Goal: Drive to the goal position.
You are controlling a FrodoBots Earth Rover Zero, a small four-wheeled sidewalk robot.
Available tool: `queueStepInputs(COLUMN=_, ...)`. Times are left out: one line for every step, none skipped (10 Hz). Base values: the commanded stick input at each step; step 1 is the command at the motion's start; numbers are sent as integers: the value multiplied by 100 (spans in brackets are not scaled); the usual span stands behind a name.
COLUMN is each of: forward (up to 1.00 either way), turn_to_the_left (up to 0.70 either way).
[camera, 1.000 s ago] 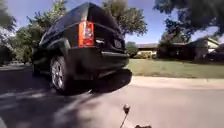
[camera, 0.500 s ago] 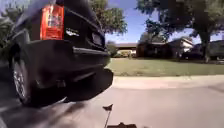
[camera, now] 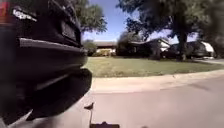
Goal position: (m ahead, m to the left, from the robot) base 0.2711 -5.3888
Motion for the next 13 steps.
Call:
queueStepInputs(forward=70, turn_to_the_left=-35)
queueStepInputs(forward=70, turn_to_the_left=-35)
queueStepInputs(forward=70, turn_to_the_left=-35)
queueStepInputs(forward=70, turn_to_the_left=-35)
queueStepInputs(forward=70, turn_to_the_left=-35)
queueStepInputs(forward=70, turn_to_the_left=-35)
queueStepInputs(forward=70, turn_to_the_left=-35)
queueStepInputs(forward=70, turn_to_the_left=-35)
queueStepInputs(forward=70, turn_to_the_left=-35)
queueStepInputs(forward=70, turn_to_the_left=-35)
queueStepInputs(forward=70, turn_to_the_left=-35)
queueStepInputs(forward=70, turn_to_the_left=-35)
queueStepInputs(forward=70, turn_to_the_left=-35)
